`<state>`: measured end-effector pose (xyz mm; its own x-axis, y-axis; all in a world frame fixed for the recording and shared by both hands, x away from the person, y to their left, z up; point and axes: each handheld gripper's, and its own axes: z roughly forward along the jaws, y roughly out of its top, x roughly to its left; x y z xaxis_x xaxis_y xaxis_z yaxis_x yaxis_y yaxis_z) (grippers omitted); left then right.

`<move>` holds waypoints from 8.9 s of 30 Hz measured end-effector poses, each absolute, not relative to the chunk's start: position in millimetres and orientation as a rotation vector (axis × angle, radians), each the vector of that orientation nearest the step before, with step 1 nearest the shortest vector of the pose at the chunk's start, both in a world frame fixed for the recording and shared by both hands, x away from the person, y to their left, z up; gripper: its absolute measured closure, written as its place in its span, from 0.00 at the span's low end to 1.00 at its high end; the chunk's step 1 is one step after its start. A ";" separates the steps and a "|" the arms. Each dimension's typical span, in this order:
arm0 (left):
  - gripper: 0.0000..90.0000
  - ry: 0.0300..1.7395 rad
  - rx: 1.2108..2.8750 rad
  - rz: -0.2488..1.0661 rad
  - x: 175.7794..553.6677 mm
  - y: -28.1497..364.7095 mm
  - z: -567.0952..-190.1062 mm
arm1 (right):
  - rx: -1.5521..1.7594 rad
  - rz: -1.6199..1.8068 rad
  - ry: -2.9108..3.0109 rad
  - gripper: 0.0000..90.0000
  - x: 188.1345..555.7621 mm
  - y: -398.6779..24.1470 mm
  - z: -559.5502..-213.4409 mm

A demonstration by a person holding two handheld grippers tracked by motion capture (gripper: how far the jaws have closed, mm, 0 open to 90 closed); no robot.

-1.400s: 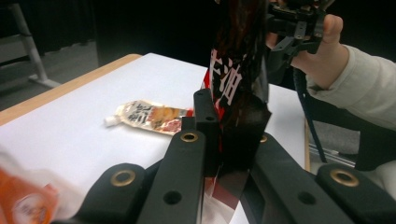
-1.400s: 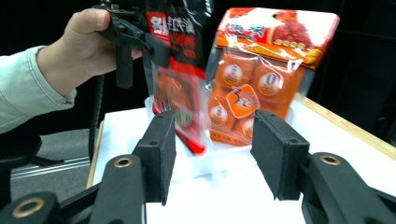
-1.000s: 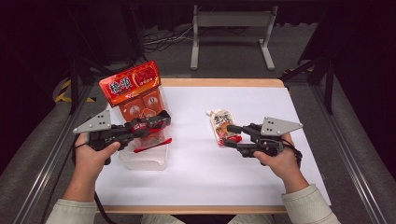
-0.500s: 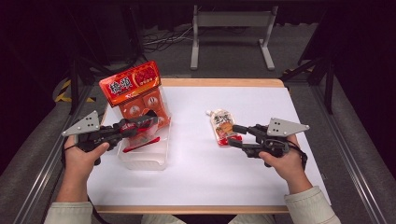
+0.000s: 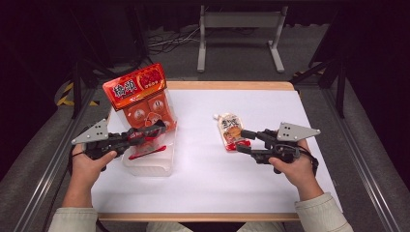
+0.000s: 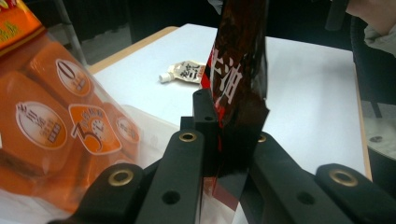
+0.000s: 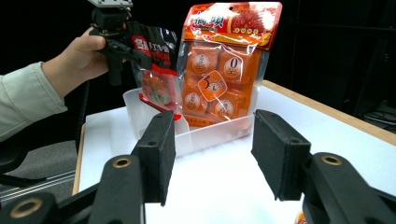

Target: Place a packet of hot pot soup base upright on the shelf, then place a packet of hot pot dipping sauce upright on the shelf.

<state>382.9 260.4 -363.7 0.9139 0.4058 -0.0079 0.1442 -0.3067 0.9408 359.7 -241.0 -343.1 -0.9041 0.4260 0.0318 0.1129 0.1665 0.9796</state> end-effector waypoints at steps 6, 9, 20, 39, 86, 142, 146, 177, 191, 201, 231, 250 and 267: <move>1.00 0.387 1.872 0.263 387.7 259.3 -368.5 | 0.520 1.808 2.207 0.55 361.1 -237.1 -345.9; 1.00 0.377 1.878 0.264 391.4 255.5 -369.4 | 0.521 1.810 2.211 0.55 360.9 -236.1 -346.7; 0.99 0.383 1.875 0.209 398.1 254.2 -379.0 | 0.531 1.815 2.203 0.55 359.5 -239.5 -346.8; 0.95 0.475 1.930 0.197 398.3 259.2 -392.0 | 0.532 1.816 2.207 0.54 360.1 -238.6 -347.8; 0.10 0.586 1.856 0.336 354.6 204.2 -341.6 | 0.784 1.546 2.237 0.39 401.9 -240.6 -346.5; 0.08 0.582 1.887 0.310 339.1 191.8 -363.9 | 1.177 1.037 2.406 0.43 551.4 -210.3 -434.6; 0.08 0.580 1.885 0.311 339.4 192.1 -363.9 | 1.194 1.050 2.414 0.44 552.4 -211.3 -436.8; 0.09 0.637 1.877 0.285 345.0 192.3 -364.6 | 1.042 1.137 2.394 1.00 527.5 -216.2 -412.9; 0.09 0.616 1.883 0.289 345.4 180.4 -359.4 | 0.795 1.409 2.315 1.00 471.9 -227.0 -351.5; 0.09 0.605 1.893 0.274 350.6 171.3 -361.0 | 0.619 1.553 2.293 1.00 438.3 -216.5 -323.2; 0.15 0.516 1.806 0.201 352.8 146.7 -362.0 | 0.279 1.845 2.326 1.00 374.9 -163.8 -299.9; 0.69 0.325 1.846 0.045 352.3 131.0 -366.5 | 0.194 1.962 2.349 1.00 369.4 -138.9 -307.3; 0.94 0.308 1.886 0.071 348.2 150.0 -357.7 | 0.191 1.970 2.323 0.75 365.3 -141.1 -305.3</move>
<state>348.2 150.0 -357.7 0.9635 0.2473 -0.1028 0.1771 -0.3001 0.9373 365.3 -141.1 -305.3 -0.9881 0.1532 0.0124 0.0373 0.1605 0.9863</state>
